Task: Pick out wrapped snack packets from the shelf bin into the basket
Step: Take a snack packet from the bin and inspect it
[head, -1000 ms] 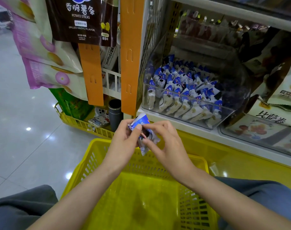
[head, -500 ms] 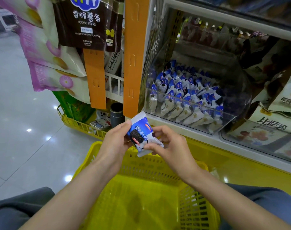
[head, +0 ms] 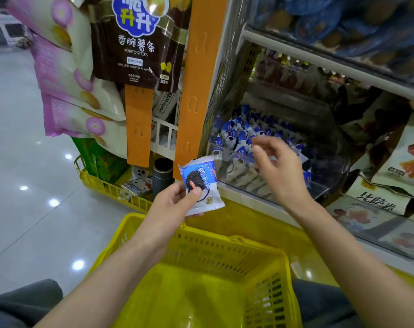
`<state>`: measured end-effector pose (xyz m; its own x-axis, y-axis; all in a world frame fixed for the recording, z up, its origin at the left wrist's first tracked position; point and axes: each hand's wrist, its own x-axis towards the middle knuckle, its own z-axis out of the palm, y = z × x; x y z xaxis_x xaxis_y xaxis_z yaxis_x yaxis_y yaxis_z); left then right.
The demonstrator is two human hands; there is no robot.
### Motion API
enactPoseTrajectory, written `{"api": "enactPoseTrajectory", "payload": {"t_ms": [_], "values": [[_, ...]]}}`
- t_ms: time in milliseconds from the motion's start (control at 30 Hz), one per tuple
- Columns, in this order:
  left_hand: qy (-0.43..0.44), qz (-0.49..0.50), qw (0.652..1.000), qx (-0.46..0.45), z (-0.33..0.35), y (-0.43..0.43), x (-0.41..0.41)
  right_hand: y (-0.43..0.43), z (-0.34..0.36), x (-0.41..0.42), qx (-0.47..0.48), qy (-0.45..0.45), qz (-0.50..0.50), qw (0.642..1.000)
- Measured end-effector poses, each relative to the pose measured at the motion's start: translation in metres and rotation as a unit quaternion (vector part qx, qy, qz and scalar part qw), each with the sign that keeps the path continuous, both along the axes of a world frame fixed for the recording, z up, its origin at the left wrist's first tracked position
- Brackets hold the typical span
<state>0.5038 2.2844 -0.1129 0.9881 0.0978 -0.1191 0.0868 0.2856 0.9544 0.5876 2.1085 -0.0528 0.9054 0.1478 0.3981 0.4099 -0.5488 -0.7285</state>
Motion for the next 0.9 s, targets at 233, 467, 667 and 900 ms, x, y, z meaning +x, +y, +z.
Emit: {"api": "enactPoseTrajectory", "payload": {"t_ms": [233, 467, 667, 900], "values": [[-0.018, 0.008, 1.0, 0.004, 0.006, 0.003, 0.004, 0.004, 0.01, 0.078, -0.268, 0.135, -0.025, 0.954], [-0.019, 0.012, 1.0, -0.002, 0.008, 0.006, 0.007, 0.014, 0.015, 0.091, -0.251, 0.195, -0.033, 0.948], [-0.02, 0.017, 1.0, -0.002, 0.009, 0.006, 0.004, 0.017, 0.015, 0.092, -0.262, 0.229, -0.074, 0.935], [-0.014, 0.02, 1.0, 0.012, 0.01, 0.005, 0.003, 0.019, 0.005, 0.086, -0.151, 0.211, -0.036, 0.965]]}}
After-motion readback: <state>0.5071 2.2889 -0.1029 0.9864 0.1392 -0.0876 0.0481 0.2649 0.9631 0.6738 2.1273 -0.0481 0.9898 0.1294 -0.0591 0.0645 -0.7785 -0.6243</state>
